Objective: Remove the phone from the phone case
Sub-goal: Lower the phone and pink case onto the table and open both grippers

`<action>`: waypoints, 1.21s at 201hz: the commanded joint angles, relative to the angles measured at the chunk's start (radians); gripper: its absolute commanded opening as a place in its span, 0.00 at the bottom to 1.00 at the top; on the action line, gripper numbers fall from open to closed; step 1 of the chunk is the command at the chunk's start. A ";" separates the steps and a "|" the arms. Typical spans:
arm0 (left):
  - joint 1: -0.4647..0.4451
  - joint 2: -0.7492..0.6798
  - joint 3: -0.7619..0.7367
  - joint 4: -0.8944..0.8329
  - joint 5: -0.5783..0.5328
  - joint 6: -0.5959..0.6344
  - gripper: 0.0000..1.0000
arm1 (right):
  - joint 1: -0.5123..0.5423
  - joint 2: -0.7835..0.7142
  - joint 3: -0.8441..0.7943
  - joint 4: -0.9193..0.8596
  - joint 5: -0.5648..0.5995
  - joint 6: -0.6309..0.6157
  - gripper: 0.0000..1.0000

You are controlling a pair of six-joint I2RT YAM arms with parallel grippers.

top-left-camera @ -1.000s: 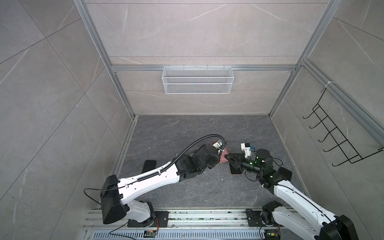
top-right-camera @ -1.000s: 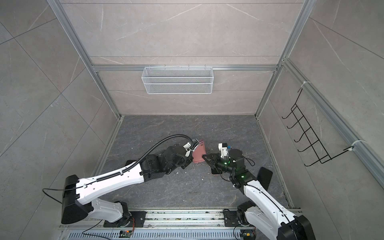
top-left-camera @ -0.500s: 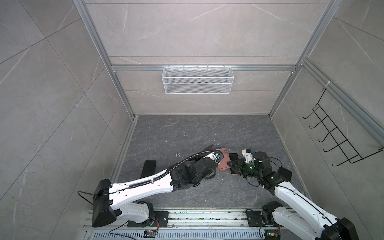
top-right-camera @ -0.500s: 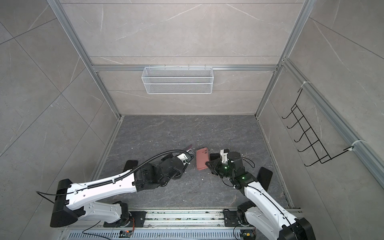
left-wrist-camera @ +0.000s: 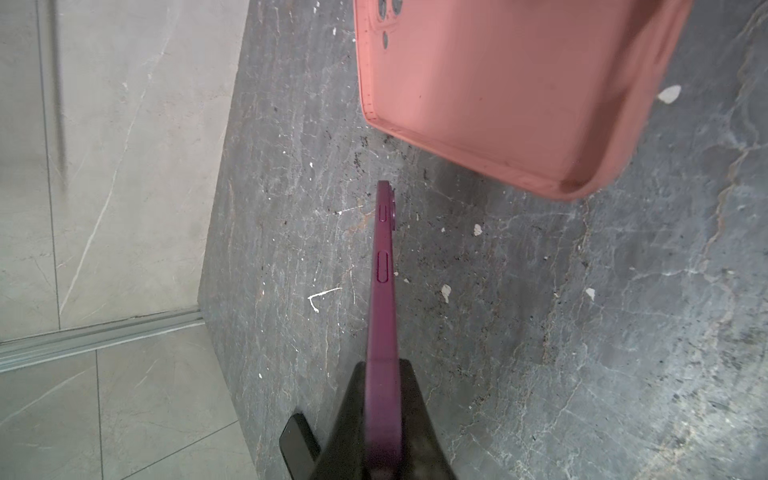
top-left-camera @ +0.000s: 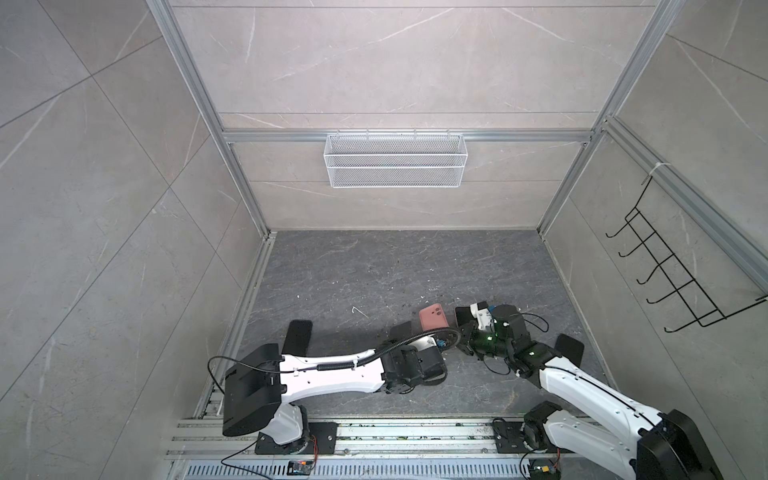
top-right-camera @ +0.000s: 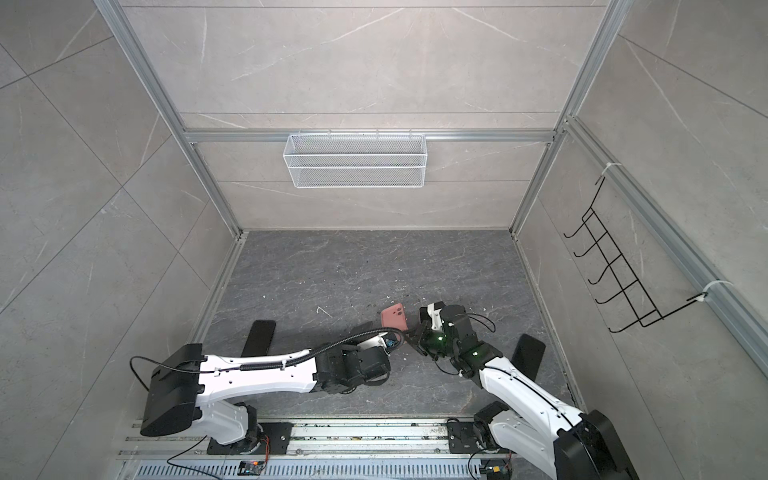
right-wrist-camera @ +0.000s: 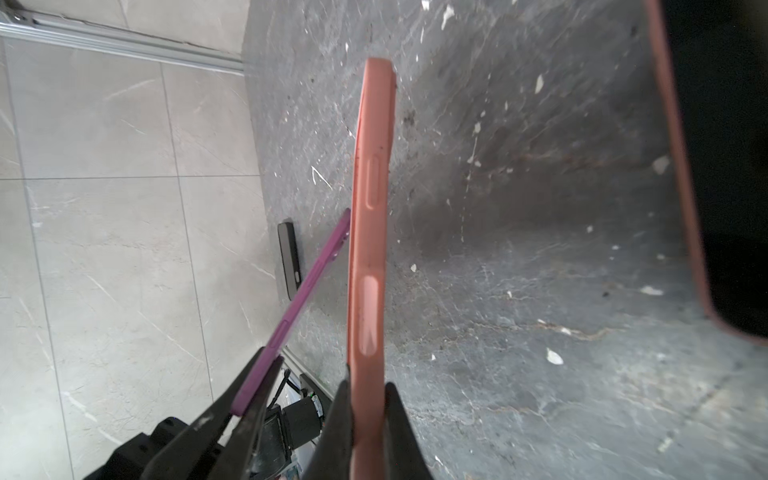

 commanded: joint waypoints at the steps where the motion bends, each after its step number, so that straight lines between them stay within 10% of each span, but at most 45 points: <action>1: -0.016 0.044 0.009 0.006 -0.083 -0.049 0.00 | 0.050 0.049 -0.024 0.097 0.060 0.035 0.00; 65: -0.043 0.148 -0.005 0.018 -0.054 -0.087 0.00 | 0.107 0.136 -0.078 0.193 0.121 0.080 0.00; 243: -0.044 0.161 0.015 -0.098 0.054 -0.278 0.68 | 0.195 0.256 -0.166 0.399 0.210 0.172 0.02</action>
